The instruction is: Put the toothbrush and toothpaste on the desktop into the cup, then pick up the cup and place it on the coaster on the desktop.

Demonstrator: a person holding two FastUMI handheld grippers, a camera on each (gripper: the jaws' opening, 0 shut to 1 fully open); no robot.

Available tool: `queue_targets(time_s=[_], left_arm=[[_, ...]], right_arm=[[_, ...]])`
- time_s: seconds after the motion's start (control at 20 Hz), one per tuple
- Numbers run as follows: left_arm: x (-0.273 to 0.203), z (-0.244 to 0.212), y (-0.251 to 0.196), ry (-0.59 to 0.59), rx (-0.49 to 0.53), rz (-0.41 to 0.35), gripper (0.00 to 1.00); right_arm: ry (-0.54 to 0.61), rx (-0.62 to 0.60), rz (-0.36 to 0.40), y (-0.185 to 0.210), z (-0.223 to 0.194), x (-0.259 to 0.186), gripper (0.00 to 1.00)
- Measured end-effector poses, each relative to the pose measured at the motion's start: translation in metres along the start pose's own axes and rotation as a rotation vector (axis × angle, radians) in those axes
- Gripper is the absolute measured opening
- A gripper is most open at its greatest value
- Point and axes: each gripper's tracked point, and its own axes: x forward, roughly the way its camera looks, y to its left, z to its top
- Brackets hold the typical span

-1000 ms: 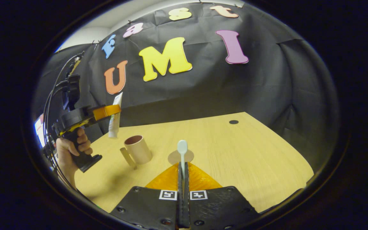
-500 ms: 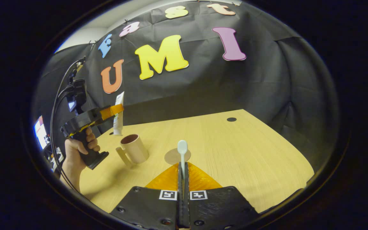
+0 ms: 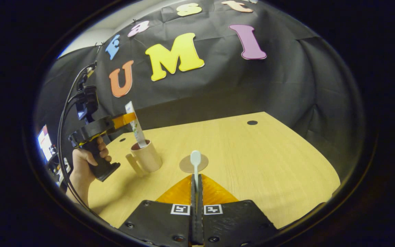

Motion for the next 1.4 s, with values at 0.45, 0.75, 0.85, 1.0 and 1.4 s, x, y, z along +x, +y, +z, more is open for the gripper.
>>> queue_targets(time_s=[0.45,0.75,0.85,1.0,1.4], left_arm=[[-0.024,0.011,0.018,-0.017,0.006,0.032,0.98],[-0.061,0.028,0.066,-0.048,0.035,0.101,0.98],[-0.076,0.032,0.090,-0.060,0.048,0.149,0.98],[-0.095,0.028,0.117,-0.059,0.051,0.195,0.98],[-0.111,0.006,0.145,-0.011,0.025,0.207,0.98]], right_arm=[[-0.051,-0.065,0.092,0.040,0.027,0.005,0.00],[-0.153,-0.167,0.251,0.122,0.071,0.025,0.00],[-0.177,-0.190,0.302,0.152,0.080,0.034,0.00],[-0.221,-0.216,0.393,0.205,0.094,0.042,0.00],[-0.411,-0.192,0.460,0.273,0.151,0.084,0.00]])
